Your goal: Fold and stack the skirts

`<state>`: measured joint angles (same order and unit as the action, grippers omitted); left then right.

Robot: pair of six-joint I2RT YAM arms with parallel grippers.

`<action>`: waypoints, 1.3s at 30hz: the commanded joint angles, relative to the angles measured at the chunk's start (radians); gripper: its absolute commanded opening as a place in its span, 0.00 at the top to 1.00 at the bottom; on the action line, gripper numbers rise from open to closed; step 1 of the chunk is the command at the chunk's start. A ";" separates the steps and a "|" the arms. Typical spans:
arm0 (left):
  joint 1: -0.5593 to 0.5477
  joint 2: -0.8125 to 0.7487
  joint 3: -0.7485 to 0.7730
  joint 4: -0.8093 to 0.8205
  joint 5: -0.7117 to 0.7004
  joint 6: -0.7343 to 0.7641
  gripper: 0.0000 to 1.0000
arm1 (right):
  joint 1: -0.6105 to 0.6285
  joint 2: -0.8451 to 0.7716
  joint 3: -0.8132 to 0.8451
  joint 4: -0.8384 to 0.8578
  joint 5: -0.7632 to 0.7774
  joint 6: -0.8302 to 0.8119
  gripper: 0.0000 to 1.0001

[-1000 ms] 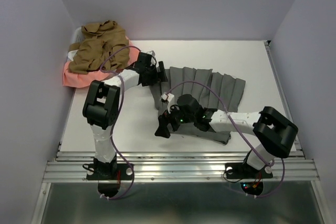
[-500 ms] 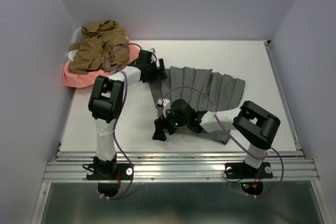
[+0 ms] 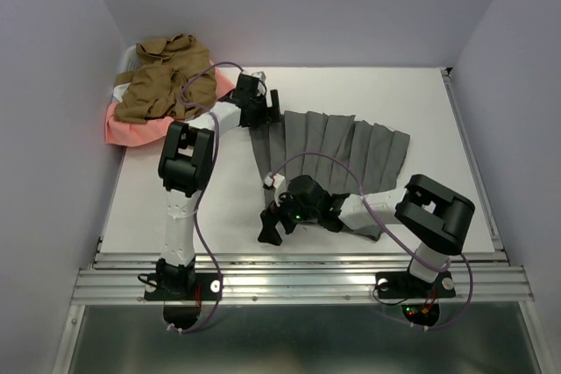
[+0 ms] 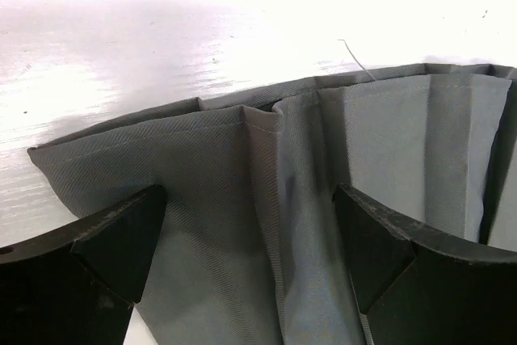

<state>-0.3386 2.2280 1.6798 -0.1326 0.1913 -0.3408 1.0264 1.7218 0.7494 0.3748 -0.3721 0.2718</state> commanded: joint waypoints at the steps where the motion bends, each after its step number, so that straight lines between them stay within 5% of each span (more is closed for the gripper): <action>1: 0.010 -0.013 -0.069 -0.081 -0.018 0.026 0.01 | 0.018 -0.017 -0.016 -0.148 0.041 -0.008 0.00; 6: 0.009 -0.170 -0.124 -0.075 -0.027 0.028 0.01 | 0.018 -0.137 0.048 -0.181 0.081 0.009 0.00; 13: 0.006 -0.379 -0.153 -0.041 0.080 0.022 0.01 | -0.003 -0.493 0.056 -0.247 0.422 0.116 0.00; 16: -0.019 -0.460 -0.192 -0.010 0.111 0.002 0.01 | -0.083 -0.666 0.006 -0.267 0.507 0.136 0.00; 22: -0.186 -0.562 -0.302 0.053 0.097 -0.035 0.01 | -0.458 -0.895 -0.110 -0.330 0.473 0.149 0.00; 27: -0.283 -0.613 -0.454 0.210 0.120 -0.122 0.01 | -0.753 -0.829 -0.091 -0.359 0.381 0.178 0.00; 31: -0.380 -0.610 -0.537 0.274 0.138 -0.170 0.01 | -1.100 -0.635 -0.079 -0.271 0.038 0.279 0.00; 34: -0.453 -0.576 -0.537 0.294 0.138 -0.179 0.01 | -1.152 -0.458 -0.052 -0.197 -0.096 0.274 0.00; 39: -0.583 -0.484 -0.500 0.288 0.134 -0.184 0.01 | -1.152 -0.294 0.024 -0.169 0.027 0.152 0.00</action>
<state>-0.8379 1.6917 1.1408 0.1081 0.3122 -0.5121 -0.1337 1.3884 0.6914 0.1070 -0.2977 0.4984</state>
